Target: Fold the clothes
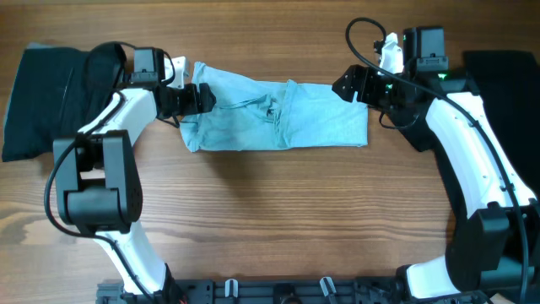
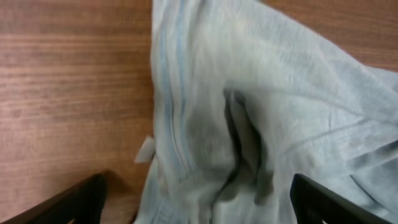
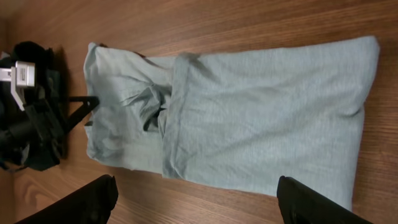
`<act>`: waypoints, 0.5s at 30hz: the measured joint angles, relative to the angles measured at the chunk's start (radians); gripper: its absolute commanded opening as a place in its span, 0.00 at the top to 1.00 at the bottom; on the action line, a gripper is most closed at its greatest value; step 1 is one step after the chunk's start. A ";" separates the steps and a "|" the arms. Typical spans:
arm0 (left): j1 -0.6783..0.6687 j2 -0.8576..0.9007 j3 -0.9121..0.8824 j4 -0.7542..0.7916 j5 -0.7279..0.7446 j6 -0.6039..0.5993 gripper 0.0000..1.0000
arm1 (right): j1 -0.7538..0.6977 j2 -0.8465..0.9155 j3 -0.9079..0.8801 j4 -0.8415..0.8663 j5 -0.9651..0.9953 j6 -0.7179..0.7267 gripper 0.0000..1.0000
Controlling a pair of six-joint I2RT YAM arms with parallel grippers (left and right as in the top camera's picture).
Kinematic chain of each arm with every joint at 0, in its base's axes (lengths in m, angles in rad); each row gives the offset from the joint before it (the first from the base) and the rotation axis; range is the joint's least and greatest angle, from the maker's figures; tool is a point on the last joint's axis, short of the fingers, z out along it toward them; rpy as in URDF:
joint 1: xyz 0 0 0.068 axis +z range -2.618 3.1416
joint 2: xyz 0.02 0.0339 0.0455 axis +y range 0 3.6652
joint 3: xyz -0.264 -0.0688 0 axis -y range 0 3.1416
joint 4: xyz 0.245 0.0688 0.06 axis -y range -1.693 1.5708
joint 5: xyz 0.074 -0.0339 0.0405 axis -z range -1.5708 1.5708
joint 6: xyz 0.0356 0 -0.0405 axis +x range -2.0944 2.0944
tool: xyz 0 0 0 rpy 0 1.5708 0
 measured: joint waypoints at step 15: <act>-0.071 0.025 0.009 -0.045 0.033 0.122 0.87 | 0.000 0.000 0.000 -0.006 0.000 0.003 0.17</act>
